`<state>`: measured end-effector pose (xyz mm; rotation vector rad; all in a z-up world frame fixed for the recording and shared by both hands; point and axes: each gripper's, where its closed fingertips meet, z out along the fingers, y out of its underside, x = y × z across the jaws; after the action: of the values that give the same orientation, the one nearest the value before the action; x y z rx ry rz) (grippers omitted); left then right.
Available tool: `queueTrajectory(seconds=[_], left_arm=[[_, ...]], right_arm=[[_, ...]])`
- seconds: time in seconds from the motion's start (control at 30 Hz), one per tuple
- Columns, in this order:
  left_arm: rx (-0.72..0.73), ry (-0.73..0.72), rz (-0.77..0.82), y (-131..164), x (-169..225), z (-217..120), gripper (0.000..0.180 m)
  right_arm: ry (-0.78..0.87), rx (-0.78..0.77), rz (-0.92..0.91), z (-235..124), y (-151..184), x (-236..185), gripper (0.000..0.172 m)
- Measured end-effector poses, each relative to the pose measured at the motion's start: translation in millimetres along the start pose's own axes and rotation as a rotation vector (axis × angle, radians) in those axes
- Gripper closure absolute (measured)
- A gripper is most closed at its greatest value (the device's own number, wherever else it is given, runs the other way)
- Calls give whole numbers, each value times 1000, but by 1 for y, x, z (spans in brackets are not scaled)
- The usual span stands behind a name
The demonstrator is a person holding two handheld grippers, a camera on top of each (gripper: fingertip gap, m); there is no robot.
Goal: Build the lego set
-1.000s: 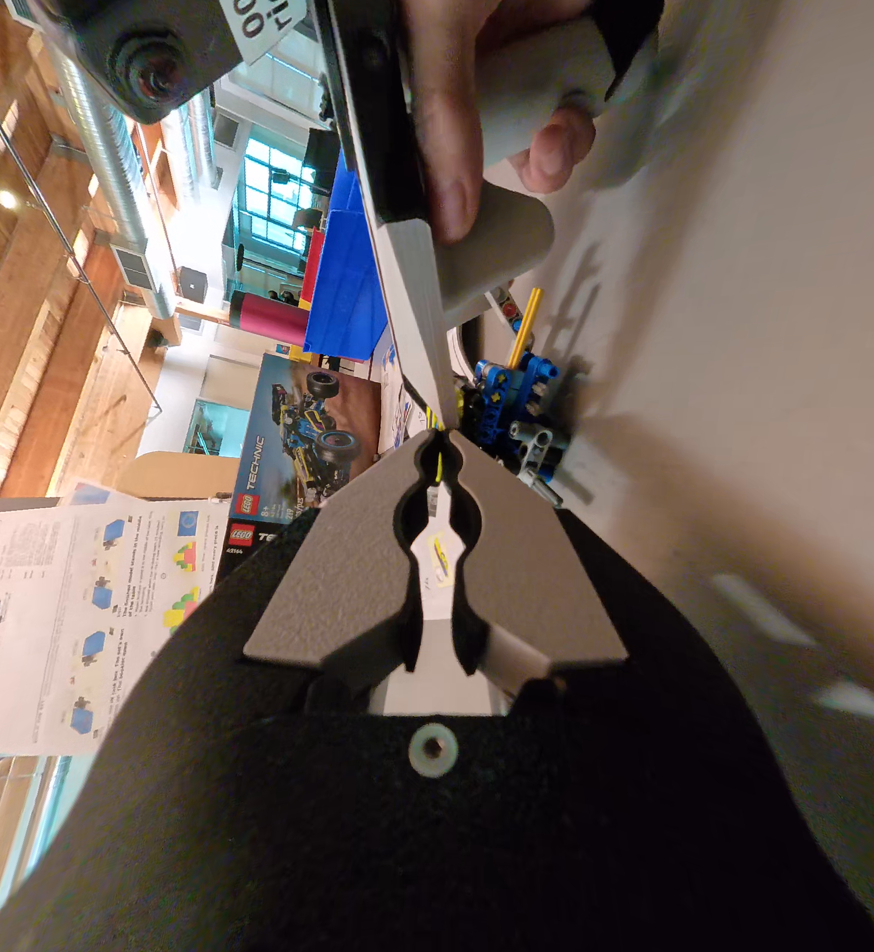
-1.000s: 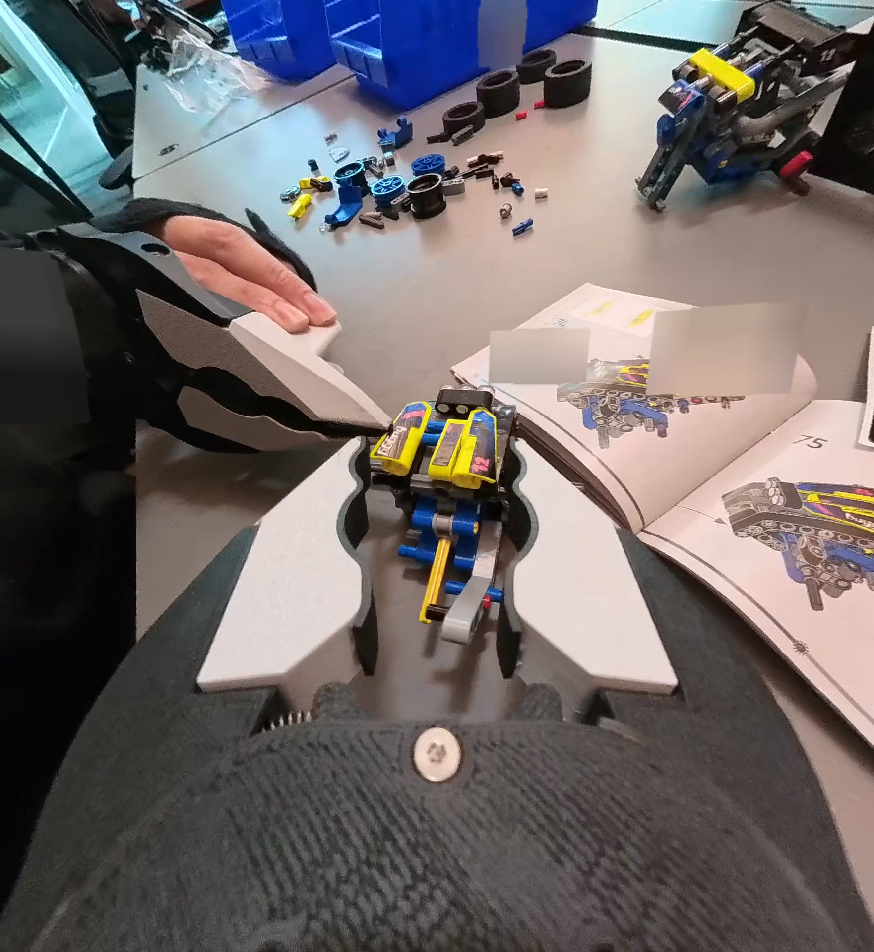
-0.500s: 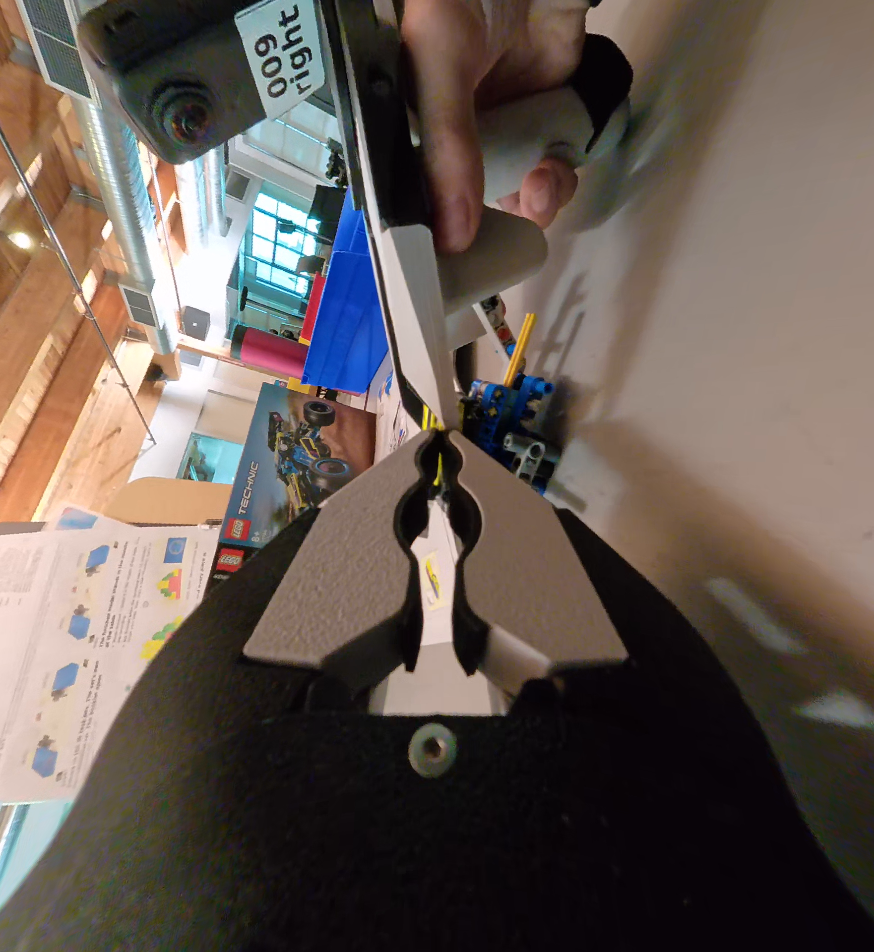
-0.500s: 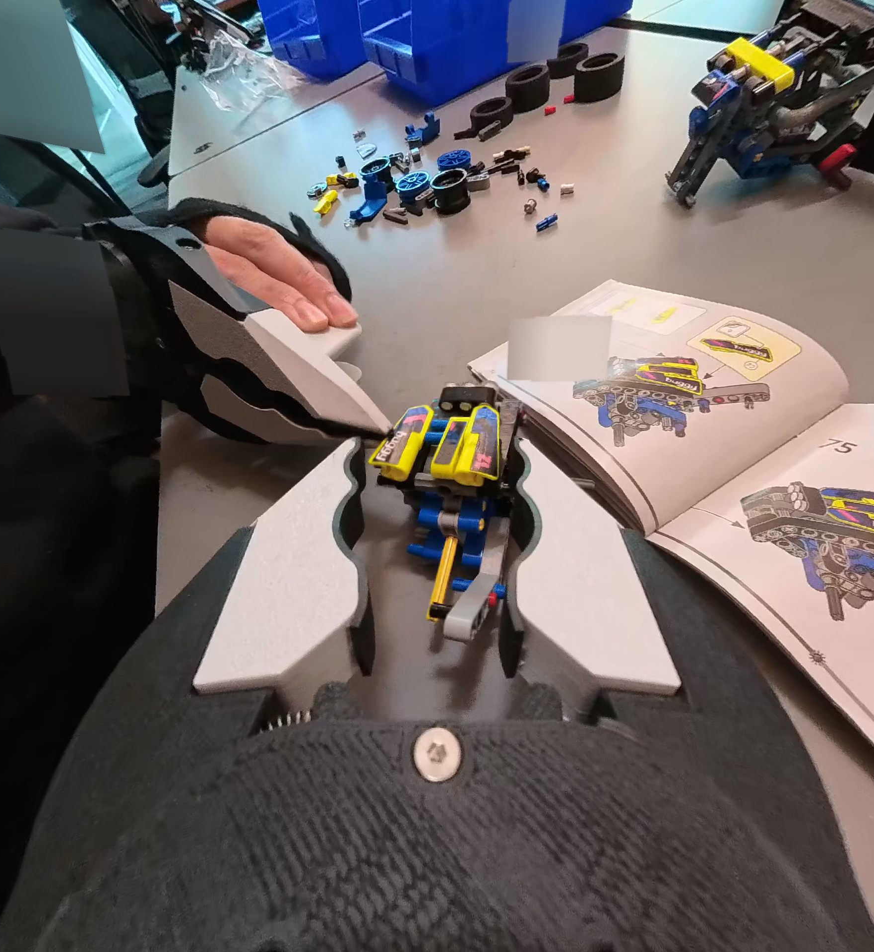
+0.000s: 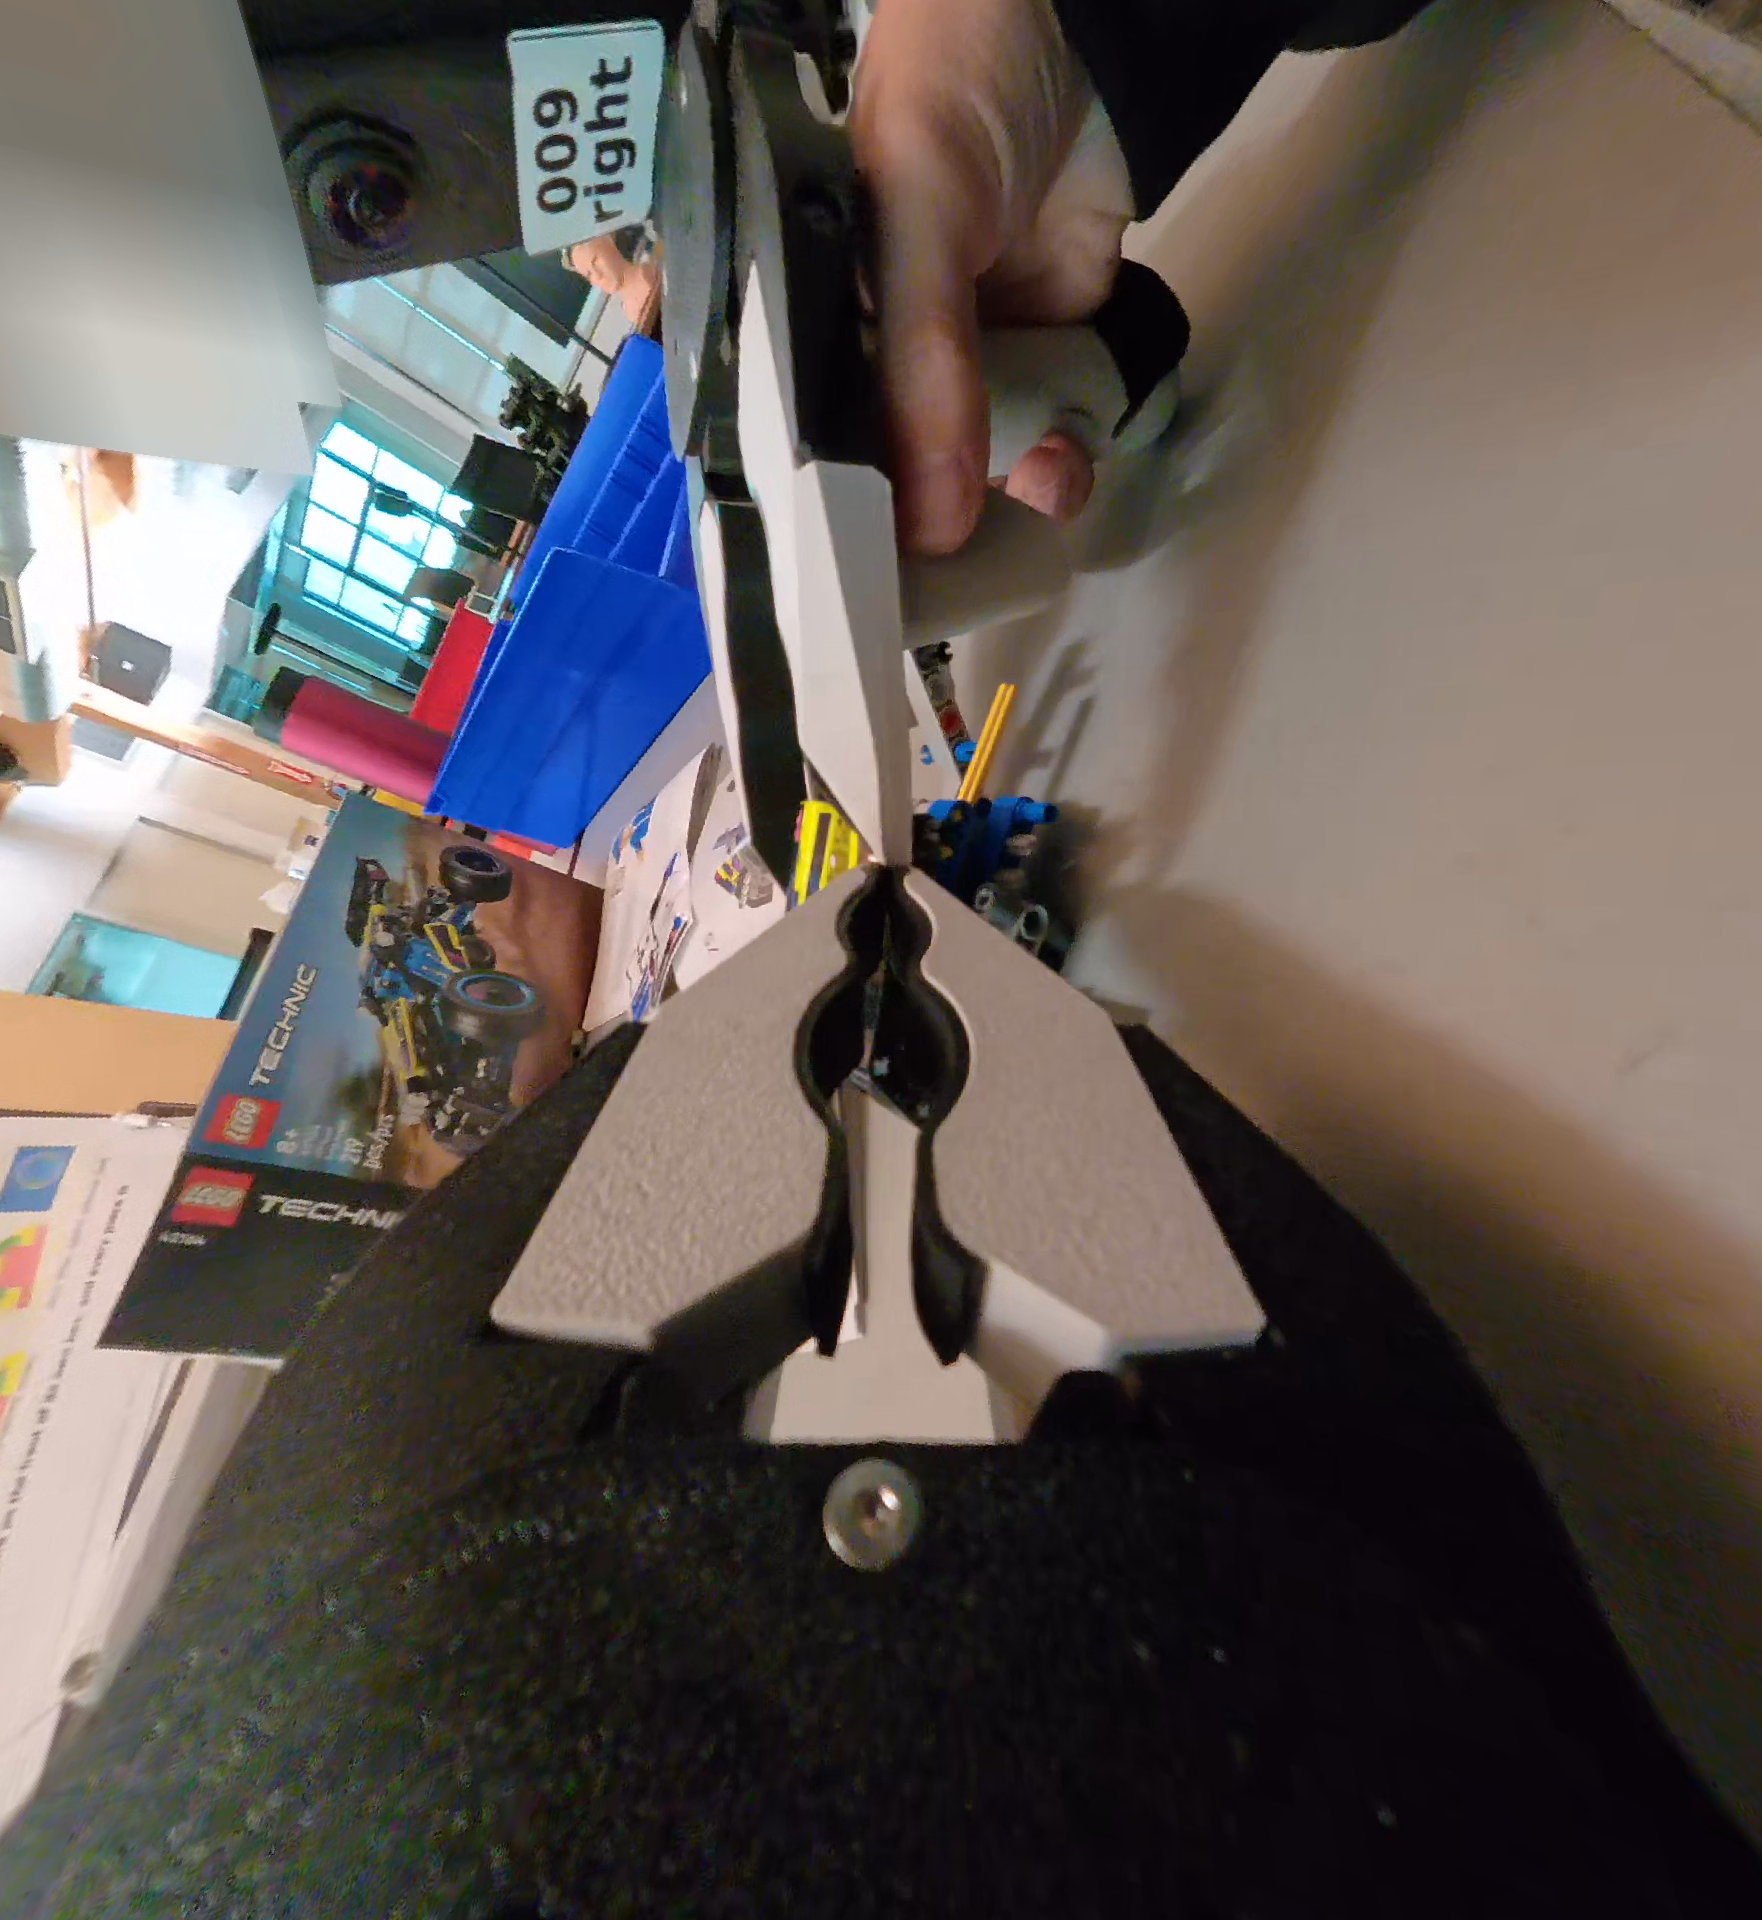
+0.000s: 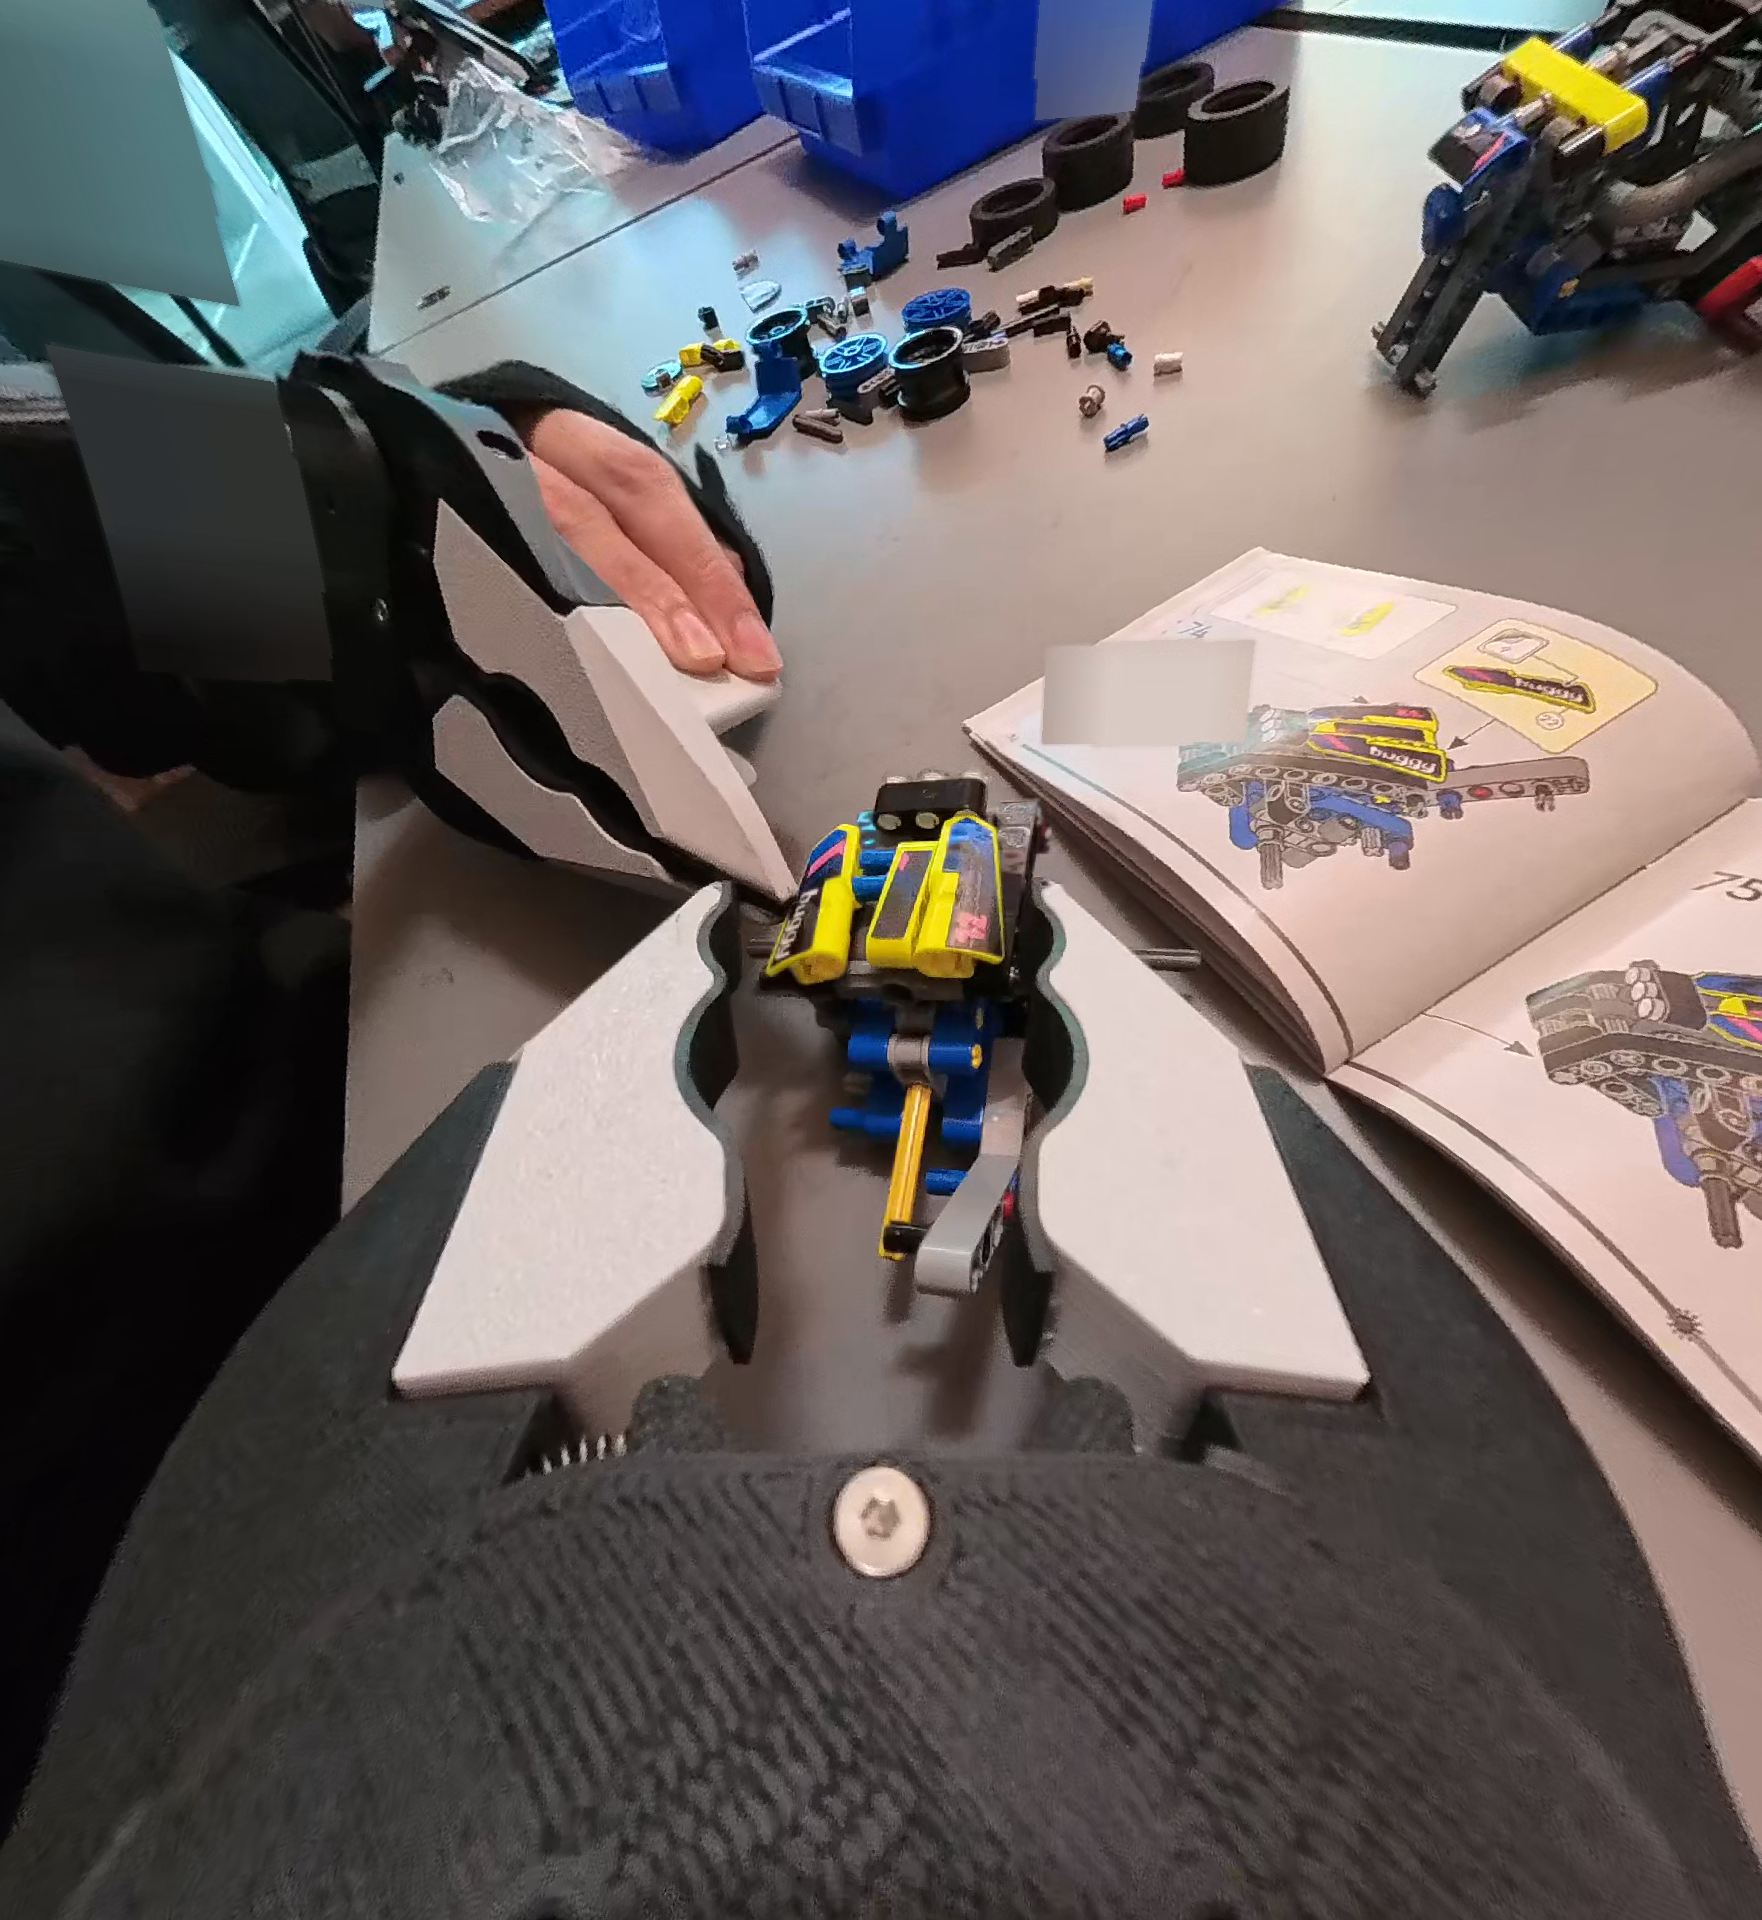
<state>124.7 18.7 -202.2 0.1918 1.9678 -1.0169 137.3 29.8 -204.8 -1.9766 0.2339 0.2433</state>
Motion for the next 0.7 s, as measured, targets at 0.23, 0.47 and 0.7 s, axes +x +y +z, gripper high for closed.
queueTrajectory(seconds=[0.23, 0.47, 0.7], left_arm=[[12, 18, -24, -1, 1, 0, 180], [39, 58, -121, -1, 0, 0, 179], [101, 112, -136, -5, -1, -2, 180]], right_arm=[[18, -6, -22, -3, 1, 4, 128], [19, -49, -173, -1, 7, -4, 116], [23, -74, -254, 1, 10, -3, 120]])
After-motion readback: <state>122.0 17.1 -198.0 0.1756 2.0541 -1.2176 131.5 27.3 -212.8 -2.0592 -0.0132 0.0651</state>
